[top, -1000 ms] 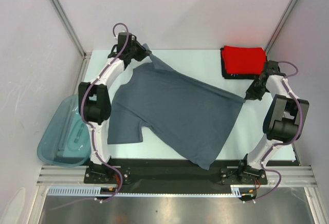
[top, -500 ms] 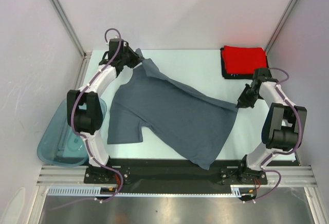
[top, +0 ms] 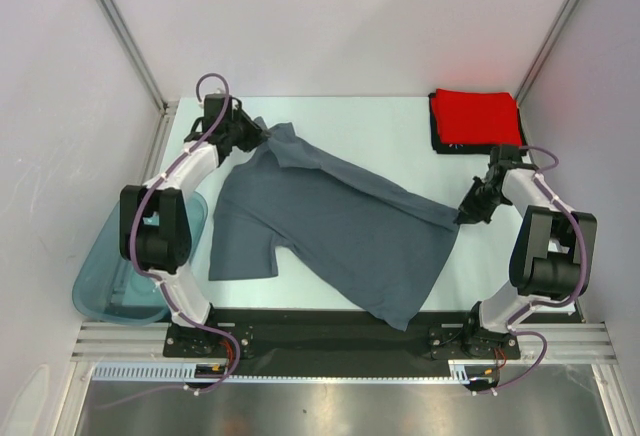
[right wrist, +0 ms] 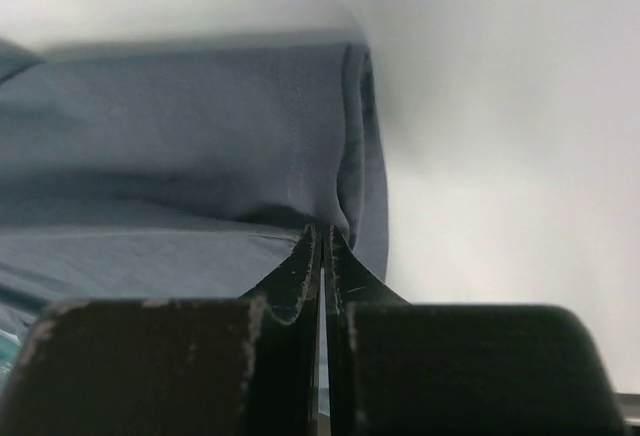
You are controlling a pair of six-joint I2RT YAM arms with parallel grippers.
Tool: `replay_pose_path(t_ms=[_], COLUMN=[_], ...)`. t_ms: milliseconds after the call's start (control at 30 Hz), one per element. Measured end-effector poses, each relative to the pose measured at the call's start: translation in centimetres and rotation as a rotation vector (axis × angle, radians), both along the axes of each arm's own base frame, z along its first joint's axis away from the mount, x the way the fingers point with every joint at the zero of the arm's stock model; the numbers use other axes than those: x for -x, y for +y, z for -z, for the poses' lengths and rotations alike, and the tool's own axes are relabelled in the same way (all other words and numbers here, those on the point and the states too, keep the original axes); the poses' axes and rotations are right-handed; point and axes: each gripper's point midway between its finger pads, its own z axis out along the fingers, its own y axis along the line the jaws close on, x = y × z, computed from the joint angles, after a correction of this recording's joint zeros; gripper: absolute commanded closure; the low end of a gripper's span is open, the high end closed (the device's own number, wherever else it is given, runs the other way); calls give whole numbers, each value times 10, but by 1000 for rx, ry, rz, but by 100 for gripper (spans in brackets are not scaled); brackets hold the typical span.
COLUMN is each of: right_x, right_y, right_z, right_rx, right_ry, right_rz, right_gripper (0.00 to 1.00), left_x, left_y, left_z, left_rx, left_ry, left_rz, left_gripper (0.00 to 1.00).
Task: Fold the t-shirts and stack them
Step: Fold the tshirt
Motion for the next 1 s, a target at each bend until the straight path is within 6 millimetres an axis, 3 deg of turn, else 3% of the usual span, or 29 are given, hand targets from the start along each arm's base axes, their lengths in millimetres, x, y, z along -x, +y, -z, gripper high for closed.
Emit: replay_pose_path(t_ms=[400, 600, 1000], right_x=[30, 33, 35], right_y=[15, 18, 19], right_z=[17, 18, 22], right_rx=[-61, -74, -78], right_ry=[79, 87, 101], right_rz=[17, 12, 7], right_gripper=[98, 98, 97], left_x=[32, 53, 86], left_y=[10, 17, 23], left_z=[27, 32, 67], left_rx=[-36, -65, -83], left_ry=[74, 91, 187], left_rz=[-7, -19, -25], left_gripper=[100, 100, 100])
